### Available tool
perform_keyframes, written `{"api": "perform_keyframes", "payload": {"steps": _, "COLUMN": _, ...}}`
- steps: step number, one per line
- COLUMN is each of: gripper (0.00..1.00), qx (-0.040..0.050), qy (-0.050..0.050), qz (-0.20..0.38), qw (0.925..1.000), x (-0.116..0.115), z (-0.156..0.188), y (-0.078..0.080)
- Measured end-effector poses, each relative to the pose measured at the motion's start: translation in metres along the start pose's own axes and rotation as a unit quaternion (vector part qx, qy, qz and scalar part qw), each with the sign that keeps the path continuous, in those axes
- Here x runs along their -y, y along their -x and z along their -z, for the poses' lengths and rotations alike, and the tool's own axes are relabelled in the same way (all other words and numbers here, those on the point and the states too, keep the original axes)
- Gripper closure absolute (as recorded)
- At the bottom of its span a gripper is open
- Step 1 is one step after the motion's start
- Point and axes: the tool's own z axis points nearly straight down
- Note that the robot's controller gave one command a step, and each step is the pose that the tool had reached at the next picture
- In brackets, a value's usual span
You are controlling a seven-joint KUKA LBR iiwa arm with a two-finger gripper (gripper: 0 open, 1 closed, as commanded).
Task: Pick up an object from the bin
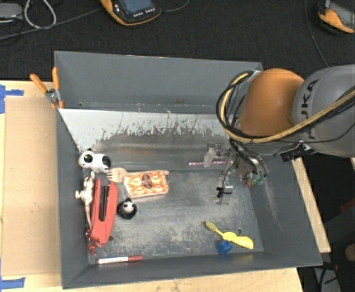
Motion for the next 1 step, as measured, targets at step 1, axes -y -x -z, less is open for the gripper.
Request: {"api": "perform_keyframes", "payload": {"steps": 1, "gripper": 0.0, "qx": 0.0039, "qy": 0.0, "qz": 0.0, "qw": 1.0, "x": -0.0001, "z": 0.0048, "y": 0.0017}}
